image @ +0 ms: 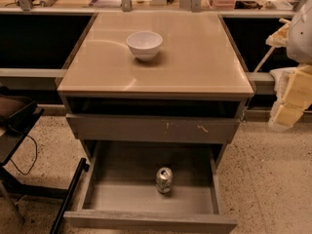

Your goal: Pick 7up can from middle drawer and place on counter

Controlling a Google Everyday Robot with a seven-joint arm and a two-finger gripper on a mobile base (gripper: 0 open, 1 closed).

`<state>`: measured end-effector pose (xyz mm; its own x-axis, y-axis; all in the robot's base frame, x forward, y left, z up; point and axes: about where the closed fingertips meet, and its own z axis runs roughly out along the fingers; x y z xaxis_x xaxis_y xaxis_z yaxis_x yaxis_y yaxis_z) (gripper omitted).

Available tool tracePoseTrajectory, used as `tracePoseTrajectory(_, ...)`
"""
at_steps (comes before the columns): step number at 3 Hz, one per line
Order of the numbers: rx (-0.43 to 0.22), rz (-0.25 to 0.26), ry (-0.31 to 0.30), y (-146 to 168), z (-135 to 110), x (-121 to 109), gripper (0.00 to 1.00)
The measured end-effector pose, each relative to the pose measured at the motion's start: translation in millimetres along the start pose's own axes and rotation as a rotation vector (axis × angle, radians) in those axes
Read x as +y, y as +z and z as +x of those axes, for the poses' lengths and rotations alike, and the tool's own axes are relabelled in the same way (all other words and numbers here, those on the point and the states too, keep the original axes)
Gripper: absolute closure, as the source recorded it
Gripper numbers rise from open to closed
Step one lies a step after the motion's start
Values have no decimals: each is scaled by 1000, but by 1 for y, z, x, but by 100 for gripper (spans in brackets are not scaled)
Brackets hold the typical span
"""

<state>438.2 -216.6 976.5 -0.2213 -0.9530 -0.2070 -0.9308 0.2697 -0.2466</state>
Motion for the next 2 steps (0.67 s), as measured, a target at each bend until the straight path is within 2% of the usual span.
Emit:
tracePoseTrajectory(1, 0, 0, 0, 0, 0, 0, 0)
tracePoseTrajectory(2, -36, -5, 44, 16, 18, -4, 0)
